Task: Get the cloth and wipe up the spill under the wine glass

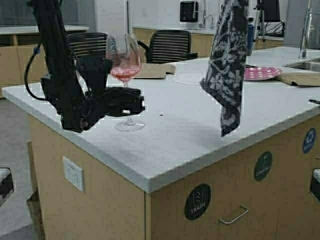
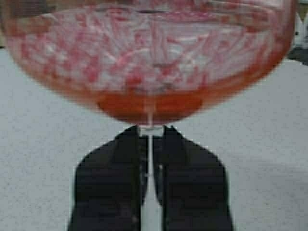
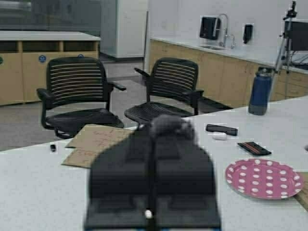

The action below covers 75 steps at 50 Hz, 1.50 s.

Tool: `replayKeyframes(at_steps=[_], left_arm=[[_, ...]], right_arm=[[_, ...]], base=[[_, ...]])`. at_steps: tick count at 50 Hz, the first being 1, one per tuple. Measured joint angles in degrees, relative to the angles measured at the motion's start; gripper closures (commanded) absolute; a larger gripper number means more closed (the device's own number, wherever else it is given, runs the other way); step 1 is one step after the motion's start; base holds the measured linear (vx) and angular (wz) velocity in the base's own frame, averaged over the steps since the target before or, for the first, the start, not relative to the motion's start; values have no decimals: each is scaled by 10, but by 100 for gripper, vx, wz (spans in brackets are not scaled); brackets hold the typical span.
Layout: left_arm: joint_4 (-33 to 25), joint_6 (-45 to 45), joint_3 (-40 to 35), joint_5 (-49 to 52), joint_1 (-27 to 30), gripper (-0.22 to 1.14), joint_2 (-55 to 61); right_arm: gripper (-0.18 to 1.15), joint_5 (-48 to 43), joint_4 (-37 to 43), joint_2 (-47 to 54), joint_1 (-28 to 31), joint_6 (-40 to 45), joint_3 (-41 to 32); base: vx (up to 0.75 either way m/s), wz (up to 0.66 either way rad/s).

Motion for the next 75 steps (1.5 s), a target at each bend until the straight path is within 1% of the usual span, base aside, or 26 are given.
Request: replayKeyframes(at_steps=[7,12,21,30,39,45,53,65,75], left_arm=[[6,-3,62,-1,-3,69,-64],[9,-9,105,-1,-3,69,-116],[10,-40,172,14,-4,69,-214],[15,-66,200,86,-3,69,-306],[18,-67,188,190,-4,69,-408],[18,-67,149,297,-4,70,-473],[18,-64,95,415,-4,70,-517],[18,-63,30,448,-3,70,-529],[18,-63,6,455,-4,69,-525]], right_arm=[[90,18,-1,63,0,35,-67],[90,25,-6,104,0,64,-100],[90,30,-40,166,8,111,-130],[90,31,-68,221,29,153,-138],[90,31,-79,283,62,177,-139],[90,31,-84,323,87,188,-145],[90,33,-104,374,137,192,-167],[90,73,-124,431,227,193,-220],[90,111,-143,456,294,193,-278]], base=[[1,0],[1,1],[0,0],[0,0],[0,0],[0,0],[0,0],[0,0],[0,0]])
